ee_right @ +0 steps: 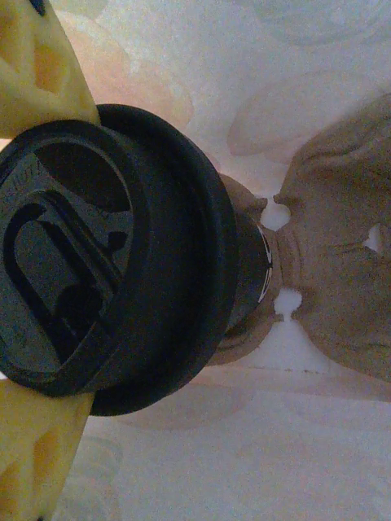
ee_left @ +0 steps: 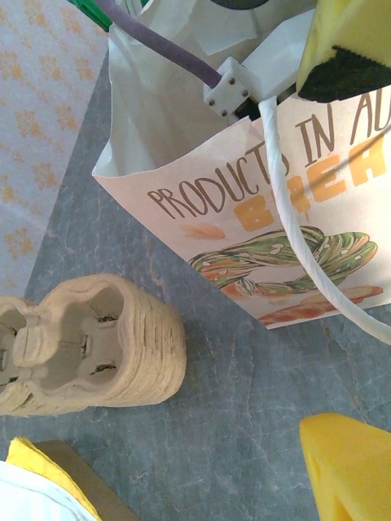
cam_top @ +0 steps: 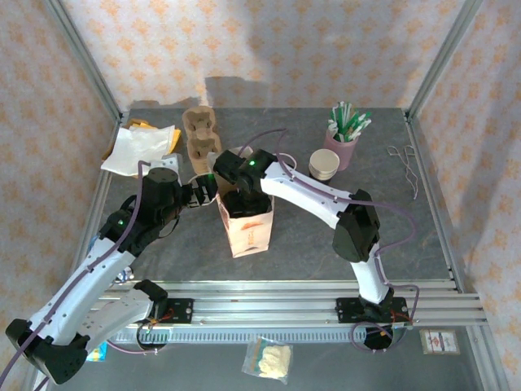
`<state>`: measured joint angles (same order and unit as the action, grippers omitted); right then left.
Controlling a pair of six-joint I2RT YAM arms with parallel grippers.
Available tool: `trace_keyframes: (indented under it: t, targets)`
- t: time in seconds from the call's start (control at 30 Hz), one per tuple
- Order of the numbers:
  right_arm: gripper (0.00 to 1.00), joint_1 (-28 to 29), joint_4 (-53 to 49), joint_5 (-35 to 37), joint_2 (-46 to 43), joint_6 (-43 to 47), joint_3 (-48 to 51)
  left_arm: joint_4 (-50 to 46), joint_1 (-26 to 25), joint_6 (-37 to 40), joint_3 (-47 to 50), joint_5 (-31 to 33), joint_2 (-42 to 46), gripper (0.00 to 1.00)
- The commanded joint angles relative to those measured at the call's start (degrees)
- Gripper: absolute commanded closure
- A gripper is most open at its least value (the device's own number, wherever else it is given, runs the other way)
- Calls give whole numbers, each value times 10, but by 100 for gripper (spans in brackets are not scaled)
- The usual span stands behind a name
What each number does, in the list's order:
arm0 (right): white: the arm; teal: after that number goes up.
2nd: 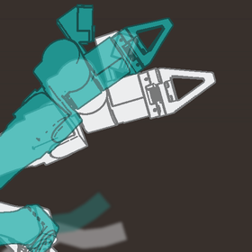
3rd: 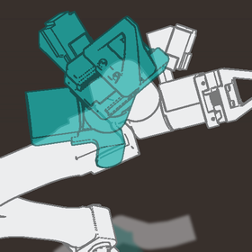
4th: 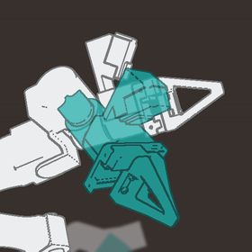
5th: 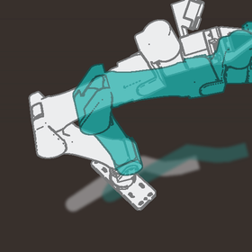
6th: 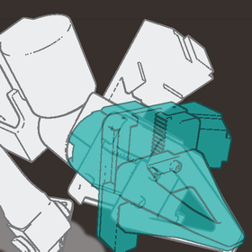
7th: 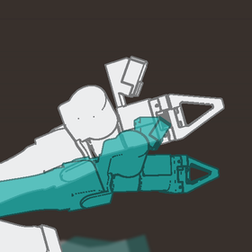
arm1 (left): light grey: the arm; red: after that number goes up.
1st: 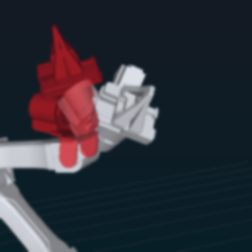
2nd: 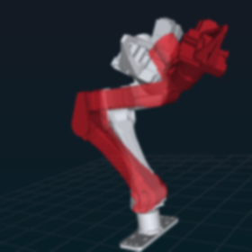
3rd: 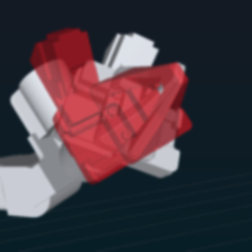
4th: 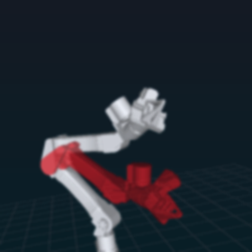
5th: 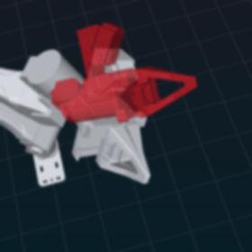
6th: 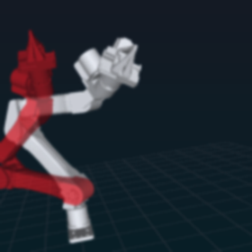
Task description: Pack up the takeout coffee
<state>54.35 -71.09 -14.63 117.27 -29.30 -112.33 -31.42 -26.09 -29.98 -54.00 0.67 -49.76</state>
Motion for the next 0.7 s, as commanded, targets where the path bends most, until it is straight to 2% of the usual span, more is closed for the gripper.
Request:
trace_keyframes:
  t: [0.0,0.3,0.67]
  targets:
    - [41,3,-41,35,24,6,25,-2,7,8,-8,18,10,1]
    - [27,2,-41,41,7,3,14,-2,8,8,-16,17,10,1]
    - [15,2,-41,46,0,4,-8,-3,9,8,-20,15,7,1]
